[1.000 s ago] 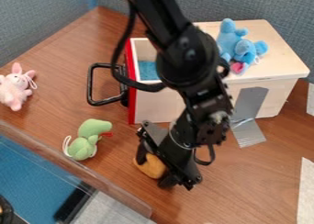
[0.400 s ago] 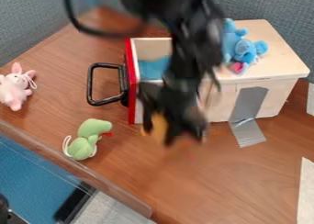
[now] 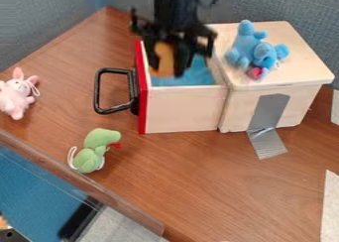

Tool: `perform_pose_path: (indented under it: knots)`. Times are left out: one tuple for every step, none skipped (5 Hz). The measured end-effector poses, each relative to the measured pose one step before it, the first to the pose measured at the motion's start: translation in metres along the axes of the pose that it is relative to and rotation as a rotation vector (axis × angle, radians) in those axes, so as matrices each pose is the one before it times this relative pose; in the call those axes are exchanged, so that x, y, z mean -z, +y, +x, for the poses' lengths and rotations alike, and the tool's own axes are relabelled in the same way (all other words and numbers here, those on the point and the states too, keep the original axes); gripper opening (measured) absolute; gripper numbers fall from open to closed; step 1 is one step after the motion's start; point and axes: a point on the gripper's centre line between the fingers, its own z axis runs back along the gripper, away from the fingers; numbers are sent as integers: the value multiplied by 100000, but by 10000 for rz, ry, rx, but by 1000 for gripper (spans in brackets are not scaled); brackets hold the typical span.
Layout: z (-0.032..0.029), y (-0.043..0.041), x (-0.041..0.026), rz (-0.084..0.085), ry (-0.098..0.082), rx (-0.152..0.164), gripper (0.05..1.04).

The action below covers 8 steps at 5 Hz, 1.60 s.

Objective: Put the orange thing inside the drawer

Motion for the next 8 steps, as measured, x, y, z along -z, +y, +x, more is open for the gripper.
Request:
perform_pose_path:
  knots:
    - [2831, 18, 1224, 99, -72, -622, 449]
    - [2007, 47, 1494, 204, 44, -551, 449]
    - [653, -133, 1487, 257, 382, -225, 523]
    - [-588, -822, 203, 357, 317, 102, 832]
    - [-713, 45, 224, 346, 265, -64, 1008]
    - [-463, 106, -394, 349, 319, -247, 1004]
    - [872, -938, -433, -21, 109, -27, 999]
    - [1457, -1124, -1825, -414, 26, 194, 999]
